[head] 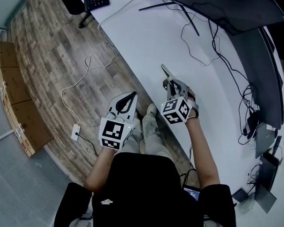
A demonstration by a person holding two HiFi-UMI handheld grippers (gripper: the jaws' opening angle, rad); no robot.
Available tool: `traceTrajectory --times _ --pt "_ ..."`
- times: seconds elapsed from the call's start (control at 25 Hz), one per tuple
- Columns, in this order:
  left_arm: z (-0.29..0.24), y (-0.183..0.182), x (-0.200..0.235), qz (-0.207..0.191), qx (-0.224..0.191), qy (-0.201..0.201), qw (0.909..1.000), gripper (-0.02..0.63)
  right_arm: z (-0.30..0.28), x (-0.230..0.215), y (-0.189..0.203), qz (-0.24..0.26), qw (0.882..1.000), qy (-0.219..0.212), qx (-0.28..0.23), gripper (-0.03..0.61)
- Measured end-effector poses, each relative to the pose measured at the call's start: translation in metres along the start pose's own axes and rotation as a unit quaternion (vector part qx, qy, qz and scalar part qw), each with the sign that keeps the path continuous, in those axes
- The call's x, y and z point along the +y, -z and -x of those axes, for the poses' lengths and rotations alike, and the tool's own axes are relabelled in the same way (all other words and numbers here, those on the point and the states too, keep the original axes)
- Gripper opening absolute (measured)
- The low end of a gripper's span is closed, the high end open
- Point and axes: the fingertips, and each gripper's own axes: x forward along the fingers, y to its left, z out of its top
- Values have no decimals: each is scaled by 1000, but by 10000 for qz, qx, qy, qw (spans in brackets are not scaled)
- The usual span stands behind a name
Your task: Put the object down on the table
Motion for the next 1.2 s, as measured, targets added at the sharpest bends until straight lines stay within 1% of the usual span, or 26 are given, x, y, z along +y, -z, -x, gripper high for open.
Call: traceTrajectory --times 0.64,1.0,1.2 --pt "4 6 3 41 18 -31 10000 14 -4 16 2 -90 9997 -213 30 83" --pt "7 6 1 35 -33 -38 10000 14 -1 17 -1 -155 9995 -282 -11 97" --pt "13 -3 0 -10 -113 -63 9999 14 9 19 -2 -194 9991 -376 -22 97"
